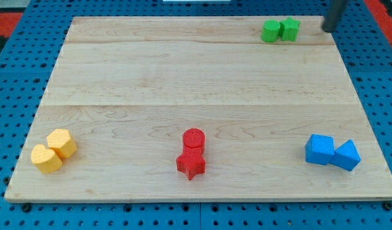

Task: Move the green circle parallel above the yellow hexagon

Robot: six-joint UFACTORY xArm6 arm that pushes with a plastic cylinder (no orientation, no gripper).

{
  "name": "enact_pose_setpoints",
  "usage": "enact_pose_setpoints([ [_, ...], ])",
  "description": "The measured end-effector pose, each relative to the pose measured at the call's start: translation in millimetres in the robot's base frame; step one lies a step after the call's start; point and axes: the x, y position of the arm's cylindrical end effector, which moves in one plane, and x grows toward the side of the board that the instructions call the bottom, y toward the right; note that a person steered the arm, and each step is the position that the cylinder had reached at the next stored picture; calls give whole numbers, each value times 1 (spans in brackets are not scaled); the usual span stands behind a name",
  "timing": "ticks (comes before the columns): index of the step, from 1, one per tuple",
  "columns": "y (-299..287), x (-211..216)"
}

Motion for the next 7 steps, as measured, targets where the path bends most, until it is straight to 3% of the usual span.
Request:
enact_pose_setpoints([
  [2, -183, -6],
  [3, -212, 10],
  [4, -166, 11],
  [5, -188, 36],
  [6, -300, 41],
  [7, -374, 41],
])
